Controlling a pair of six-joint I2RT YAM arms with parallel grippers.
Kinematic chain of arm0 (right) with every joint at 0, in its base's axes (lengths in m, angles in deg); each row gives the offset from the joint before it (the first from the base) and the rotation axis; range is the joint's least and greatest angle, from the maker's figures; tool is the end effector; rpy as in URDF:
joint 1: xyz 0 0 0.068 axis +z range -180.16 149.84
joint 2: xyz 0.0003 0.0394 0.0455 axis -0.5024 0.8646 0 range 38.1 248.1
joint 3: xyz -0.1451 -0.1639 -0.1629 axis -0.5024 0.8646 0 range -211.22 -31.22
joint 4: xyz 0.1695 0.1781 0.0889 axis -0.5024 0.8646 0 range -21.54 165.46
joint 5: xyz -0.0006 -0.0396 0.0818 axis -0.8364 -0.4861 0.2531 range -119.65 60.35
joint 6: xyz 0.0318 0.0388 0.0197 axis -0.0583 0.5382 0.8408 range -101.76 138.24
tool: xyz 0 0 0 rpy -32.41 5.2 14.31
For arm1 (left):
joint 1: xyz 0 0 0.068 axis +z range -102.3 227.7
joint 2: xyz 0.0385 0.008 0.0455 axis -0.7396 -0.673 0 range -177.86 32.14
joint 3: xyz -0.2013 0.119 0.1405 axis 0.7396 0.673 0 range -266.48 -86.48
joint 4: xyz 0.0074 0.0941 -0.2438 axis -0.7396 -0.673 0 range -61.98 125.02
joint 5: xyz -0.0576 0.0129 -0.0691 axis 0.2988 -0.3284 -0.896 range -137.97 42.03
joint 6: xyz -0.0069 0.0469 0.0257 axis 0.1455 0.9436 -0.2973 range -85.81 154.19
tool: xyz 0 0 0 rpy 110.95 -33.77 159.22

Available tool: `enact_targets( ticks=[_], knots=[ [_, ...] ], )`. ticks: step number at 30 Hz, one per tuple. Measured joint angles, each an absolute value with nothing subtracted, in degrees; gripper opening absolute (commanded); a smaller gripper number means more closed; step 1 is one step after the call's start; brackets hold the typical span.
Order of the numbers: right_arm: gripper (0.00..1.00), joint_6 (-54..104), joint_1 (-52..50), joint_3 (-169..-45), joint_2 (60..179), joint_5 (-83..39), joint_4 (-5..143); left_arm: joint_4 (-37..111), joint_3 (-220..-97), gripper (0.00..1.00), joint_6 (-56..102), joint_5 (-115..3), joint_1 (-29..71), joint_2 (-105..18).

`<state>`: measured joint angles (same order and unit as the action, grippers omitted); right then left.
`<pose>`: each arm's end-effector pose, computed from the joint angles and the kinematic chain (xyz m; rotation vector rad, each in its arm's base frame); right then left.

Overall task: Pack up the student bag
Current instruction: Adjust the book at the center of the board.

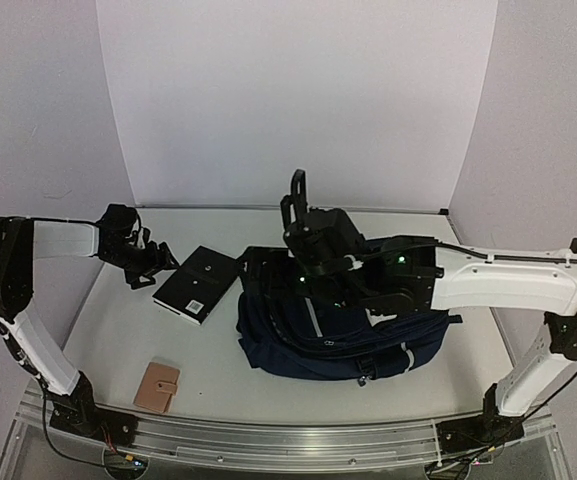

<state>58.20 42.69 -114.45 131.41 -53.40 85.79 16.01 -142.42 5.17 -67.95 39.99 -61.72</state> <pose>0.1263 0.3604 0.3442 -0.3352 2.0787 0.8145 0.3220 -0.0559 0.1837 -0.3498 2.6003 -0.6832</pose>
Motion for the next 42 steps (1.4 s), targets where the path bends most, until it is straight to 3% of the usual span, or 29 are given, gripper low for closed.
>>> enact_targets(
  ticks=[12,18,22,30,35,37,42],
  knots=[
    [0.84,60.89,39.95,-133.04,160.71,-42.43,83.88,20.25,-147.82,0.71,8.59,-69.45,39.99,-70.93],
    [0.80,62.77,37.48,-139.07,169.73,-37.30,82.95,21.51,-147.82,0.51,8.76,-71.06,40.07,-73.53],
    [0.80,63.94,36.26,-140.58,172.57,-35.06,82.25,23.81,-146.22,0.43,8.65,-72.17,40.15,-73.60],
    [0.76,66.34,33.52,-137.72,172.69,-33.09,79.54,28.69,-134.39,0.44,5.85,-73.95,36.77,-66.64],
    [0.76,66.58,31.04,-132.20,170.88,-33.38,77.47,28.75,-128.35,0.50,2.55,-74.99,32.48,-58.46],
    [0.74,66.57,30.16,-131.17,170.01,-33.61,77.51,27.82,-127.36,0.55,1.57,-74.75,31.95,-54.47],
    [0.71,66.25,27.94,-130.76,169.62,-34.05,77.99,26.23,-128.28,0.55,-0.15,-72.39,33.15,-49.76]
  ],
)
